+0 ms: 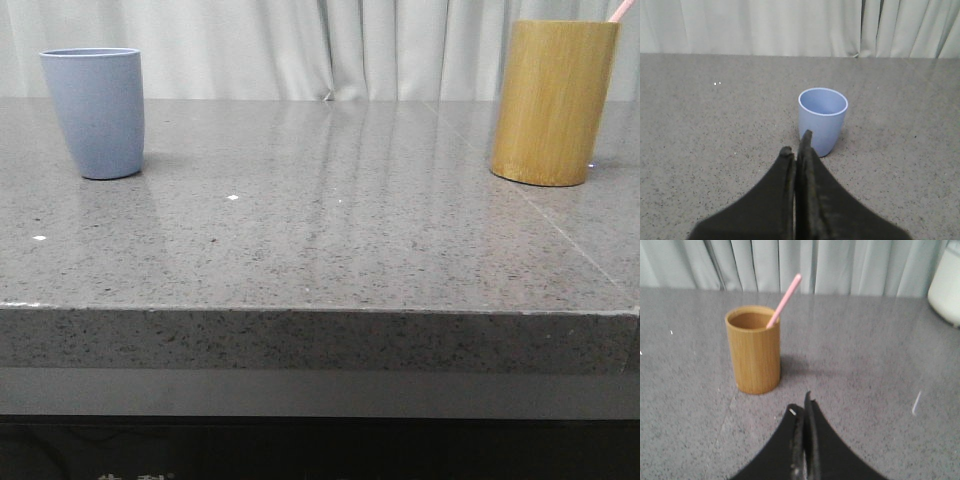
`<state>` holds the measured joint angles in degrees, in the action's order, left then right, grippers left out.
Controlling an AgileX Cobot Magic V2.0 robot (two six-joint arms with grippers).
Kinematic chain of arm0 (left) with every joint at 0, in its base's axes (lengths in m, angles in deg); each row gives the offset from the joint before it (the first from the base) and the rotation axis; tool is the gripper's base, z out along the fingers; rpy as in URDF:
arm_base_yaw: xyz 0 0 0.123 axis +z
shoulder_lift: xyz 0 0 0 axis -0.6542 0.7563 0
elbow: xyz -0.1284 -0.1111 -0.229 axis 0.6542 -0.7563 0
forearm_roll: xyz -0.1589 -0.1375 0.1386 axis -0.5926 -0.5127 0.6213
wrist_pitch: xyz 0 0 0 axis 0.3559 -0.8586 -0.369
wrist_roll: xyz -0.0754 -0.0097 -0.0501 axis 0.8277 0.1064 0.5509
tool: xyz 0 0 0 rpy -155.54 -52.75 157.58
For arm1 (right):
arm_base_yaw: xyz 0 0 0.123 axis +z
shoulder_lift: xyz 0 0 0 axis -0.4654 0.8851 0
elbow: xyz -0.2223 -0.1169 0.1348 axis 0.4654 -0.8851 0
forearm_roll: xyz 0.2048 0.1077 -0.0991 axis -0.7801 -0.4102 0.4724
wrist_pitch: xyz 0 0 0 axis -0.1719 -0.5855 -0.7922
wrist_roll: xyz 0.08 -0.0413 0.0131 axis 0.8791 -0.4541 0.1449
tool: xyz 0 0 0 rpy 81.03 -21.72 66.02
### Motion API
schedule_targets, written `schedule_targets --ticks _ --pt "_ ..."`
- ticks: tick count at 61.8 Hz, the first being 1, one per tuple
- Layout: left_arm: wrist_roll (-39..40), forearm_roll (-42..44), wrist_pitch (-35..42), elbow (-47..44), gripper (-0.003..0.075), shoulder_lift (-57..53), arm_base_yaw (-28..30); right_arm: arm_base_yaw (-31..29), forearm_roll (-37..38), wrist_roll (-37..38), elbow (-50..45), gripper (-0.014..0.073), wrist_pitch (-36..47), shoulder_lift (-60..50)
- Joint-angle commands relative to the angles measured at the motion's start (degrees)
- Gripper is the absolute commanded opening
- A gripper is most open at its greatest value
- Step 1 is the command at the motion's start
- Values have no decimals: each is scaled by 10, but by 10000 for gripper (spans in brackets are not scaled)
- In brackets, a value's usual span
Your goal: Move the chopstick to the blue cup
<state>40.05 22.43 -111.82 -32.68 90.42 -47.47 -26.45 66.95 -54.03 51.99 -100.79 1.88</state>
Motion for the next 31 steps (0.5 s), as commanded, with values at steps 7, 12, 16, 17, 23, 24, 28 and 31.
schedule_targets --ticks 7,12,16,17,23,24,28,31 --pt "6 -11 49 21 -19 34 1 -1 1 -5 20 -68 31 57" --pt "6 -11 49 21 -19 44 1 -1 -4 -5 20 -68 24 68" --pt "6 -11 52 21 -19 47 1 -1 -4 -5 20 -68 22 73" --pt "6 -11 52 21 -18 49 1 -1 -4 -5 20 -68 20 73" --pt "6 -11 52 21 -12 50 1 -1 -5 -6 20 -35 11 73" --pt "6 -11 52 21 -6 50 1 0 -5 -6 20 -13 9 73" --pt "6 -11 53 21 56 50 1 0 -5 -14 20 106 2 73" --pt "6 -11 55 21 132 50 1 0 -5 -19 20 226 -3 73"
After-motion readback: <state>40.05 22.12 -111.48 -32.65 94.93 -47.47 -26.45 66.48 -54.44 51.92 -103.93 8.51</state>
